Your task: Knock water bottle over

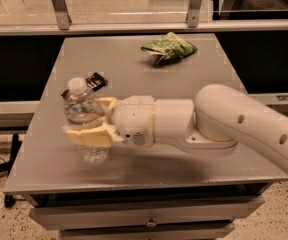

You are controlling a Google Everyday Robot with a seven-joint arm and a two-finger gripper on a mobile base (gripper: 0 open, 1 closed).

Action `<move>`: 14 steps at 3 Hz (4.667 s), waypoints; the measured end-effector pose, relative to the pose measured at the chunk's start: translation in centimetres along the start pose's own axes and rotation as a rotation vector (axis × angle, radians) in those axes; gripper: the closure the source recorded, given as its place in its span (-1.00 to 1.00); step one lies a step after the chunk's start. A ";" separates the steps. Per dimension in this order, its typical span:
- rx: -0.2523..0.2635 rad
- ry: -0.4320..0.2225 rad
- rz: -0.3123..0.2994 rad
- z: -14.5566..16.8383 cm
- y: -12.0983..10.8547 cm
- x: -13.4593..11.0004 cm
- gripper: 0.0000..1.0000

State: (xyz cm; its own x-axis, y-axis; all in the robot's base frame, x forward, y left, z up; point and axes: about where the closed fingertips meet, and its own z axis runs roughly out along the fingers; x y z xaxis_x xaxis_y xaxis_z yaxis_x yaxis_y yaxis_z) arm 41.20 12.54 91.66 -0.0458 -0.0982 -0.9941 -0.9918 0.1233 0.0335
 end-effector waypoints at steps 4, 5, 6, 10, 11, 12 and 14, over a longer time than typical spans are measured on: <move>-0.093 0.726 -0.322 -11.3 -6.6 -1.9 1.00; -0.154 0.961 -0.362 -11.8 -5.1 2.0 1.00; -0.163 1.185 -0.400 -12.9 -4.9 5.4 1.00; 0.131 1.546 -0.213 -17.2 -10.6 9.0 -0.78; 0.147 1.539 -0.187 -17.4 -10.7 8.9 -1.00; 0.151 1.535 -0.175 -17.4 -10.7 9.0 -1.00; 0.190 1.294 -0.058 -19.3 -10.5 6.6 -1.00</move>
Offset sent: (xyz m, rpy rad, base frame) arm 0.1266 -0.1883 0.0682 -0.5432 -0.2777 -0.0701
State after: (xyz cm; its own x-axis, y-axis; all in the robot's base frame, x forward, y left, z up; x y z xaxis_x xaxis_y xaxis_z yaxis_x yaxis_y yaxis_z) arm 48.98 -8.49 86.75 -0.1903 -0.9665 -0.1720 -0.9688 0.2132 -0.1264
